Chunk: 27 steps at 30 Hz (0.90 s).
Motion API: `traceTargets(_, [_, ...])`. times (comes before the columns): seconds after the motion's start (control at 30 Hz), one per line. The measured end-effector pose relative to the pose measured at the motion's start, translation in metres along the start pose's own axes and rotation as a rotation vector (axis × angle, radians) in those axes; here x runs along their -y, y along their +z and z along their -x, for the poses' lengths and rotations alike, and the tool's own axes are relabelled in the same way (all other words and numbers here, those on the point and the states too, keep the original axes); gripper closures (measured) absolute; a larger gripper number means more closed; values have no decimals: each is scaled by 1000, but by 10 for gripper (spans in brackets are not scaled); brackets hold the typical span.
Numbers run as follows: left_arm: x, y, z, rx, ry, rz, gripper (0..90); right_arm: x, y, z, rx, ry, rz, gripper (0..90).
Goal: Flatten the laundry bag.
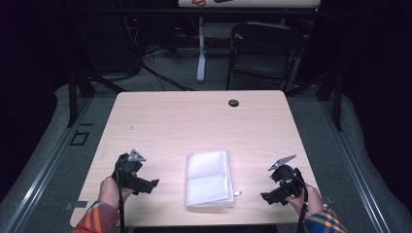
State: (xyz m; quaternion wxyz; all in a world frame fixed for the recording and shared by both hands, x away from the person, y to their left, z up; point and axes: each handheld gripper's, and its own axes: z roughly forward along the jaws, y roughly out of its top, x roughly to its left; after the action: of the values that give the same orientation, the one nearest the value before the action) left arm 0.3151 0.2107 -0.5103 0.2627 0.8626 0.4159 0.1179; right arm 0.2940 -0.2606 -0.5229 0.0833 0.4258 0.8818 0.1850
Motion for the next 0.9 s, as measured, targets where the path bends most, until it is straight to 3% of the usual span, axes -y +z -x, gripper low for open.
traceTargets(0.37, [-2, -1, 8, 36, 4, 9, 0, -1, 0, -2, -13, 2, 5, 12])
traceTargets(0.5, [-7, -1, 18, 68, 9, 25, 0, -1, 0, -2, -25, 10, 5, 12])
traceTargets(0.6, [-11, 1, 26, 77, 32, 25, 0, -1, 1, -4, -36, 21, 29, 12])
traceTargets(0.9, [-21, 4, 44, 100, 84, 45, 8, -3, 0, -4, -54, 8, 9, 18])
